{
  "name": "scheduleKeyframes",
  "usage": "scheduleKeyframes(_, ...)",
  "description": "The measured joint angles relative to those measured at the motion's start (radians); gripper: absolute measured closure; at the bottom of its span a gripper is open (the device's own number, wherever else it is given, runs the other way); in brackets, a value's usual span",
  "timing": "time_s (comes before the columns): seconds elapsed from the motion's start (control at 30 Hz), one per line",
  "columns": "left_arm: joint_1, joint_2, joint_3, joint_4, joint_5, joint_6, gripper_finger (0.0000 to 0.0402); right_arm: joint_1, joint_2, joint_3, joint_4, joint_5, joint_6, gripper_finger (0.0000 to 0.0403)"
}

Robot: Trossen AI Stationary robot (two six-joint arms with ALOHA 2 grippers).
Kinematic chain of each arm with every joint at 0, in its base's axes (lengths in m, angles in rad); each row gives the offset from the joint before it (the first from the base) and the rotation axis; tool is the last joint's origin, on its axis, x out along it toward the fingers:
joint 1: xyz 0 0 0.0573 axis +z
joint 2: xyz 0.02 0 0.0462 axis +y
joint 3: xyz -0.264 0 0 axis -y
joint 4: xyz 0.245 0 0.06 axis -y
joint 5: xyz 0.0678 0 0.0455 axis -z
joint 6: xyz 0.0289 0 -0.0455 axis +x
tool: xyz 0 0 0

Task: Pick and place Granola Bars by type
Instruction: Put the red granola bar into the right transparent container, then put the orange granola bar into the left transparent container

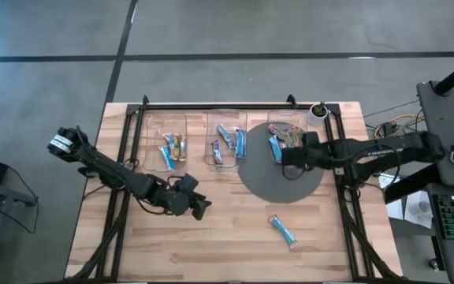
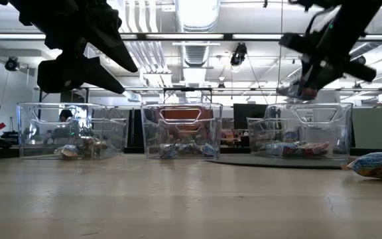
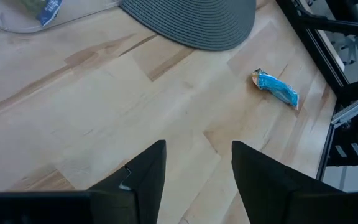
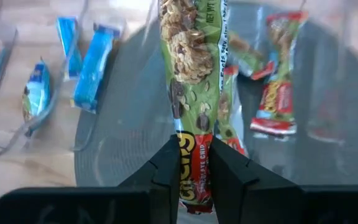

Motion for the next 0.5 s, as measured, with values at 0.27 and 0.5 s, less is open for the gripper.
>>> scheduleKeyframes(0.27,0.0,0.0,0.0,0.008,0.0,-0.01,0.0236,-0.198,-0.035,-0.12,0.179,-0.123,-0.2,0.0321)
scheduleKeyframes(0.5,0.0,0.0,0.0,0.008,0.0,-0.021,0.0236,-0.208,-0.025,-0.092,0.178,-0.127,-0.242,0.0242)
